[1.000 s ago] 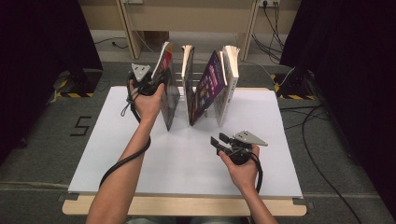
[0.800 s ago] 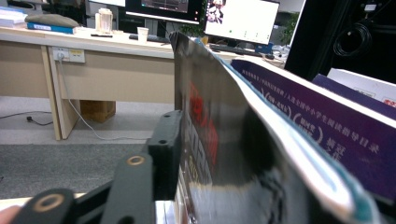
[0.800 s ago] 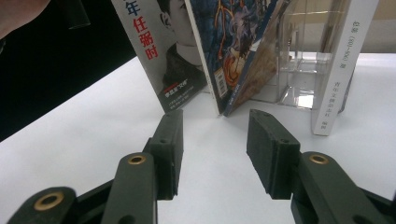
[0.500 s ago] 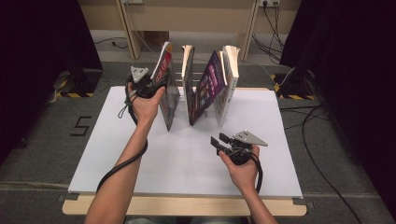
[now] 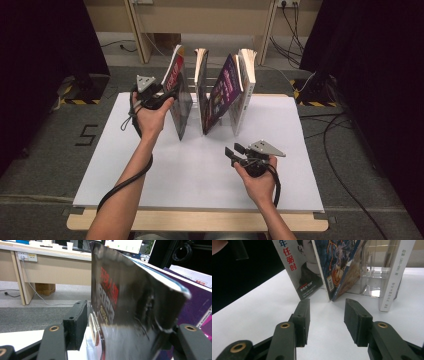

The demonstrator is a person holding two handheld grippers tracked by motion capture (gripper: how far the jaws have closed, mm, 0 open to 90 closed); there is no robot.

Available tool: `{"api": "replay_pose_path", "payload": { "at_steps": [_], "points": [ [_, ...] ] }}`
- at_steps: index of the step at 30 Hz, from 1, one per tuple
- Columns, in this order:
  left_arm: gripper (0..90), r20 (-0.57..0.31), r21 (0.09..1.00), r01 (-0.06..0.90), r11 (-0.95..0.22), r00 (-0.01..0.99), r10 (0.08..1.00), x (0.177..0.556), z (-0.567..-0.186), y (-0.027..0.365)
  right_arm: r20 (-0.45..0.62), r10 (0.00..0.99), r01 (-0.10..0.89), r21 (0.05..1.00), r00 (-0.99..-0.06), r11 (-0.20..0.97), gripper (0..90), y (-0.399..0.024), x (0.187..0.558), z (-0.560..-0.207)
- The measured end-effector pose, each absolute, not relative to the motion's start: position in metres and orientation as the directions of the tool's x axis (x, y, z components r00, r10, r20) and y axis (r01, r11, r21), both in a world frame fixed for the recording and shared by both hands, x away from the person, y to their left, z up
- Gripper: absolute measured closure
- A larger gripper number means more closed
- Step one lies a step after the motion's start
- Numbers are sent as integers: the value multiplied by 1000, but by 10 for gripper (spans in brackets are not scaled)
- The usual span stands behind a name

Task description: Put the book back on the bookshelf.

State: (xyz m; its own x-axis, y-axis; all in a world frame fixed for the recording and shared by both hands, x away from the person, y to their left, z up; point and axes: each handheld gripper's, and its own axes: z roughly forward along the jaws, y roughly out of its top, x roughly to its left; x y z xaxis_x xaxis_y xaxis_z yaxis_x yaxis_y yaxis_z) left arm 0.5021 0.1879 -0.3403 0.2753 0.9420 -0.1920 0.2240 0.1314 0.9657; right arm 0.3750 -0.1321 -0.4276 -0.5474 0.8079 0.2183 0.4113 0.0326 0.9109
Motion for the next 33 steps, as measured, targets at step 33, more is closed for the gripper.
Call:
{"api": "replay_pose_path", "payload": {
  "at_steps": [33],
  "points": [
    [345,-191,966,233,114,344,919,444,-357,218,209,823,405,914,-528,28,569,-131,376,-426]
  ]
}}
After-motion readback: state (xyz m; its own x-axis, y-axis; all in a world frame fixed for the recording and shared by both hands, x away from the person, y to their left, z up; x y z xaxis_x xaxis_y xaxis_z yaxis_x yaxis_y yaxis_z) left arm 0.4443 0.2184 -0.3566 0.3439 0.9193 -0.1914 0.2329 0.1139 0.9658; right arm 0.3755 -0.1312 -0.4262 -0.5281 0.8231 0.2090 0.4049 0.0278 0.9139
